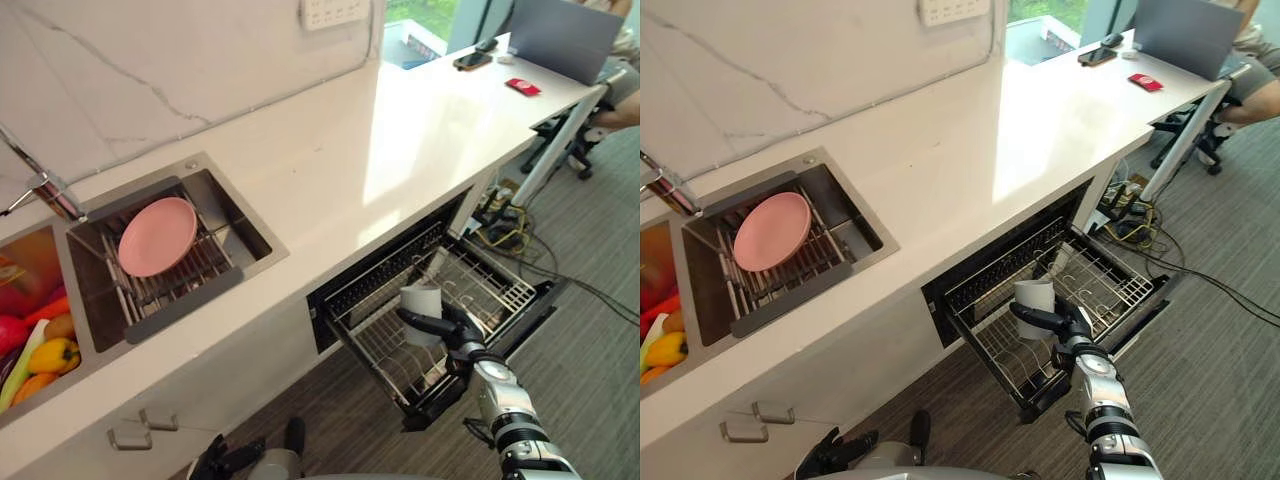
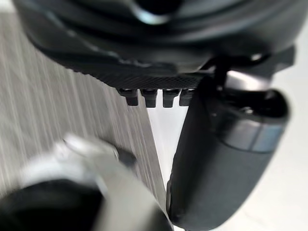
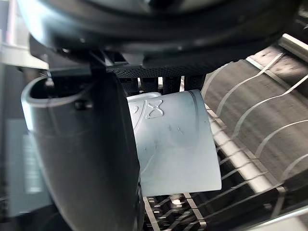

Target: Walk over to the sink, pick up the cup, carry it to the dishwasher, place the cup inside the dishwasher, then close the dishwasher door

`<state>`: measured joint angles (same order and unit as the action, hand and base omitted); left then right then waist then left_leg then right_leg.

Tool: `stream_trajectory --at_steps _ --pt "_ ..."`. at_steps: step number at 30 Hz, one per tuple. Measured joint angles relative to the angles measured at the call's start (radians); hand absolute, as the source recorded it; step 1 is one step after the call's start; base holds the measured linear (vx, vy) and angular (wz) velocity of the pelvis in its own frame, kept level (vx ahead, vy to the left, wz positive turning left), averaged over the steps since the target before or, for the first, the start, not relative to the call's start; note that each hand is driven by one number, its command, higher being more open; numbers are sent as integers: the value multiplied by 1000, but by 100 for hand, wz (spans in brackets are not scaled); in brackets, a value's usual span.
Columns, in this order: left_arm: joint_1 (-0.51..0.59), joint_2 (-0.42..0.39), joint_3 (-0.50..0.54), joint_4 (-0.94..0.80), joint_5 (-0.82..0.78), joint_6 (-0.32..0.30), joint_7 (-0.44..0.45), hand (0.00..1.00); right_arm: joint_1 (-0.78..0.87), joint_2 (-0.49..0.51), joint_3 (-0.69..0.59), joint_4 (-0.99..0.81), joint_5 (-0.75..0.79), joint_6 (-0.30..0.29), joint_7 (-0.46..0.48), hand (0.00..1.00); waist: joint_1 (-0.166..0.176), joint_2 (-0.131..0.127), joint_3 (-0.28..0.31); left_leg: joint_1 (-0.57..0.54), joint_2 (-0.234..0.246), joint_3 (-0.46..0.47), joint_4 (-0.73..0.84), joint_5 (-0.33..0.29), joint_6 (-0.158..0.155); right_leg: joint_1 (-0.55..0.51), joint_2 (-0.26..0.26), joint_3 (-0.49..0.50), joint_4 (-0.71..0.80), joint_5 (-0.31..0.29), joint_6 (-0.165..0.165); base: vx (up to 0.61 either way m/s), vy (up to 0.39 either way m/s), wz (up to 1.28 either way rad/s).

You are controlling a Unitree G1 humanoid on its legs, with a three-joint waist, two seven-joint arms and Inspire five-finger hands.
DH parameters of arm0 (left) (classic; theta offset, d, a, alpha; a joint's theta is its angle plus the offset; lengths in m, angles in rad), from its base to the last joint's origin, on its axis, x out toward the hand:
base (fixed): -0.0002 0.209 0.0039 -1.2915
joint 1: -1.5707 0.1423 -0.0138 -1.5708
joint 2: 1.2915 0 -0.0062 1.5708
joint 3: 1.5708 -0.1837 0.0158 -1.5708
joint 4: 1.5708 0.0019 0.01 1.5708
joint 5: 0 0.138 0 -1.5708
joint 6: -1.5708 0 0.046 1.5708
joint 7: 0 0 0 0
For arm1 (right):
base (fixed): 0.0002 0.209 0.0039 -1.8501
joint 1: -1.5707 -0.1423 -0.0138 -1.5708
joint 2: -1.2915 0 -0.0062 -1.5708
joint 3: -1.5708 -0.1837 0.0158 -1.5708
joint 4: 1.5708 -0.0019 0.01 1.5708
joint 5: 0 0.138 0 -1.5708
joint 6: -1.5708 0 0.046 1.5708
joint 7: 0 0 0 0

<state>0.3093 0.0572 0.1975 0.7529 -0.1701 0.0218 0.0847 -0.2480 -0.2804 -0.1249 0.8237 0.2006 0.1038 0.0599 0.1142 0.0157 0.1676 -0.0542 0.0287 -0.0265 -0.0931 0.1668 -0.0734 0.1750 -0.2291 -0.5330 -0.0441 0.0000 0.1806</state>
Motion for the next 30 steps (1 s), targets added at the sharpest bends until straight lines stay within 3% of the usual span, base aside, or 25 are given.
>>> stream_trajectory --at_steps 8,9,16,24,30 --pt "-27 0 -10 9 8 -8 -3 100 -68 7 11 126 -38 -14 17 0 26 24 111 -52 -16 -80 0 33 -1 -6 -1 -84 31 -10 -7 -65 16 34" --pt "-30 4 -10 29 -8 -9 -5 100 -87 -4 12 135 -76 -22 14 100 33 26 119 -60 -20 -96 0 38 0 -4 -1 -101 33 -17 -14 -38 7 25" --pt "-33 10 -35 40 -50 -20 -45 100 -130 -5 29 194 -170 -26 -45 100 64 30 146 -64 -32 -146 0 50 5 13 -6 -149 62 -45 -14 -13 -10 25" --pt "-32 16 -48 45 -66 -29 -53 100 -130 4 53 195 -274 -29 -152 100 62 31 148 -45 -31 -146 0 49 4 31 -10 -146 67 -48 -16 -9 1 -1" --pt "-21 20 -45 51 -110 -33 -75 100 1 25 11 -98 -218 -51 -254 100 49 23 142 0 -12 -68 -1 24 -1 28 -11 -63 65 -50 -19 -35 7 -36"
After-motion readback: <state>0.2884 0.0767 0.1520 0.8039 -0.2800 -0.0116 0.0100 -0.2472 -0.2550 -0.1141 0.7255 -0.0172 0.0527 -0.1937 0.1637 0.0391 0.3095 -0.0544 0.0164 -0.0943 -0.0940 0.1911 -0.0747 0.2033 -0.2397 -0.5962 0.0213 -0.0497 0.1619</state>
